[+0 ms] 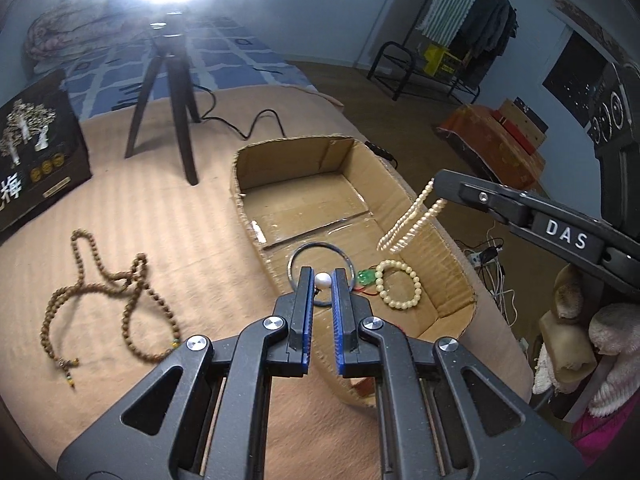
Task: Organize jewelry
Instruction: 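Carry the earring with the left tool while the right tool carries the necklace into the box, then open both tools to drop the earring and necklace into the box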
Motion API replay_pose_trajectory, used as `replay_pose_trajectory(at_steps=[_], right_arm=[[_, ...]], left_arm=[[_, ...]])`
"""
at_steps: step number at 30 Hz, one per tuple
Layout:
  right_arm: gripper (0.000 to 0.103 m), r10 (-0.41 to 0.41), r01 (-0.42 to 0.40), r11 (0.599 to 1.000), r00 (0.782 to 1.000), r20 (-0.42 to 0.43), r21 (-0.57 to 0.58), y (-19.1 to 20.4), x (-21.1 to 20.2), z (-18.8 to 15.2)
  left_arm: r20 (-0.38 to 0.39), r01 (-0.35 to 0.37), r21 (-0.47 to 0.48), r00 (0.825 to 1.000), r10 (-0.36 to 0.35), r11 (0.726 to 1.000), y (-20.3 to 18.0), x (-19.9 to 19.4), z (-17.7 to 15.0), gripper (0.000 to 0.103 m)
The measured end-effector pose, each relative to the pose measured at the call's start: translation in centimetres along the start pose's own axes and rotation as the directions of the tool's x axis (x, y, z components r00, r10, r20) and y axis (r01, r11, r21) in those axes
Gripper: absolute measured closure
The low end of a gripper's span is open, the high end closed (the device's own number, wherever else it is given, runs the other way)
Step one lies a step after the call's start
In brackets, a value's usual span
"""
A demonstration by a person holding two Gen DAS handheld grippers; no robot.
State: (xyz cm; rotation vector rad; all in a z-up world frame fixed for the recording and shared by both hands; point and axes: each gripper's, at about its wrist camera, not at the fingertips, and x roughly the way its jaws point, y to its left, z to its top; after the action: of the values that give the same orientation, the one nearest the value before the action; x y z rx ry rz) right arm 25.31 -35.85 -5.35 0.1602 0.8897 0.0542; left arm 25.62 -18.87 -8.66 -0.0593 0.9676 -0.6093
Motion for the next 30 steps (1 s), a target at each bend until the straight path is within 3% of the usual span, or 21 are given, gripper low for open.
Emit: replay_pose_trajectory(at_steps=[12, 27, 29, 30], right_arm=[[0.098, -0.033, 0.035, 0.998, 0.999, -0.039, 0.047, -2.5, 2.4, -0.1], [0.098, -0.032, 0.034, 0.998, 0.998, -0.059, 0.045, -2.9, 3.2, -0.3], [0.096, -0.036, 0.038, 0.999, 0.998, -0.059, 0.036, -2.7, 3.2, -0.3], [0.088, -0.043, 0.045, 0.999, 0.998, -0.056, 0.03, -2.6, 3.2, -0.3]], left_arm=[[-0.044, -0.006, 0.019, 0.999, 0.006, 1.0, -1.1, 3.1, -0.3, 0.096], [-0.059, -0.017, 0.042, 0.998, 0.019, 0.999, -2.1, 3.8, -0.6, 0.096], [-0.06, -0.021, 0.045, 0.998, 0.023, 0.999, -2.2, 3.8, -0.6, 0.096], [-0.062, -0.02, 0.048, 0.998, 0.023, 0.999, -2.2, 3.8, -0.6, 0.096]])
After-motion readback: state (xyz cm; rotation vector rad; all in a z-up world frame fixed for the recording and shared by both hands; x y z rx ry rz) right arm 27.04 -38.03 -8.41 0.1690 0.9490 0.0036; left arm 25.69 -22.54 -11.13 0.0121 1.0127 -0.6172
